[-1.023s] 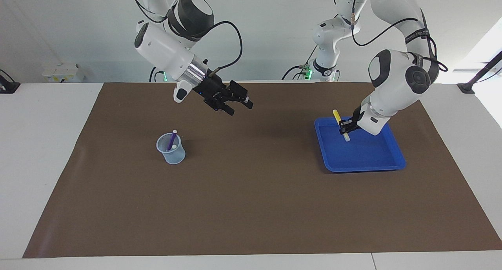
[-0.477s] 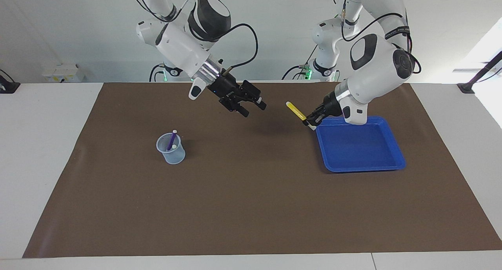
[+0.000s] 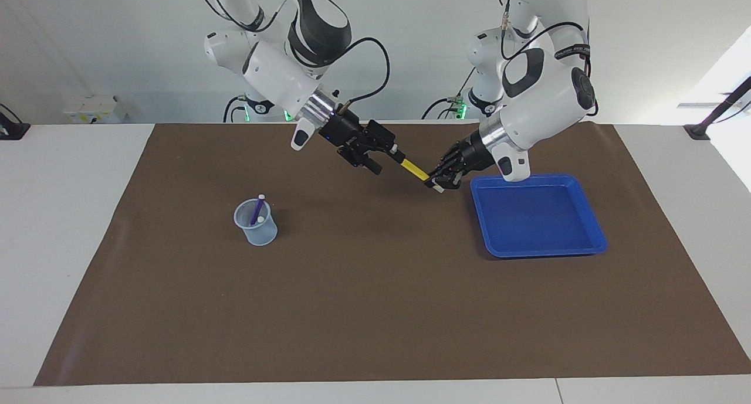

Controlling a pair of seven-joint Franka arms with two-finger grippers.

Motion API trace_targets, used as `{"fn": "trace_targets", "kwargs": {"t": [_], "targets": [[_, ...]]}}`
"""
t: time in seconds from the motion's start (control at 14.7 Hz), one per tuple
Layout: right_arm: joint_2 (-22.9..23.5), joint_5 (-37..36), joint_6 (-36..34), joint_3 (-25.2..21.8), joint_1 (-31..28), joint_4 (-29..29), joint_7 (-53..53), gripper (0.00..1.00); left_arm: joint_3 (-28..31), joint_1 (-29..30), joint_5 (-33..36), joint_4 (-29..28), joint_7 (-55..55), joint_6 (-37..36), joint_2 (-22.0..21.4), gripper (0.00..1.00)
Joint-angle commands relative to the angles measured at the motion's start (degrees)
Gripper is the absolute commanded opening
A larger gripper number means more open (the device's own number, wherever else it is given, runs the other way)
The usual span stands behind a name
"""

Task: Transfer and insert pens with both arms
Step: 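Lift the yellow pen with the left gripper toward the right gripper, then grasp the yellow pen with the right gripper, open the left gripper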

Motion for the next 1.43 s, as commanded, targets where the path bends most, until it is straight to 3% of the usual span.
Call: {"fn": "trace_targets", "kwargs": {"t": [0.0,0.27,0.61,0.75,1.16,1.23,1.36], "targets": [[-1.9,1.6,0.0,0.3,0.4,-1.7,-1.5,1.00,0.3,-1.2,-2.7,-3.6,-3.0,4.6,-2.3,0.00],[-1.8,0.8,-1.4,0.2,0.4,-1.5,-2.0,0.83,0.3,-1.2,-3.8,-4.0,-3.5,5.0,-2.6,0.00],[-1.9,-4.0,-5.0,0.1,-2.0,-1.4,-3.2,0.73,0.3,-0.7,-4.6,-4.0,-3.6,4.8,-2.6,0.00],[-1.8,-4.2,-5.0,0.0,-2.0,-1.3,-3.3,0.61,0.3,-0.7,-4.8,-4.0,-3.6,4.8,-2.6,0.00],[-1.6,-4.3,-4.2,0.1,-1.6,-1.0,-3.2,0.60,0.3,-0.7,-5.2,-4.0,-3.6,5.0,-2.6,0.00],[-1.6,-4.3,-4.2,0.1,-1.7,-1.0,-3.3,0.54,0.3,-0.8,-5.2,-4.0,-3.6,5.0,-2.6,0.00],[-1.6,-4.2,-4.3,0.2,-1.8,-0.9,-3.3,0.30,0.3,-0.8,-5.3,-3.9,-3.7,5.0,-2.6,0.00]]}}
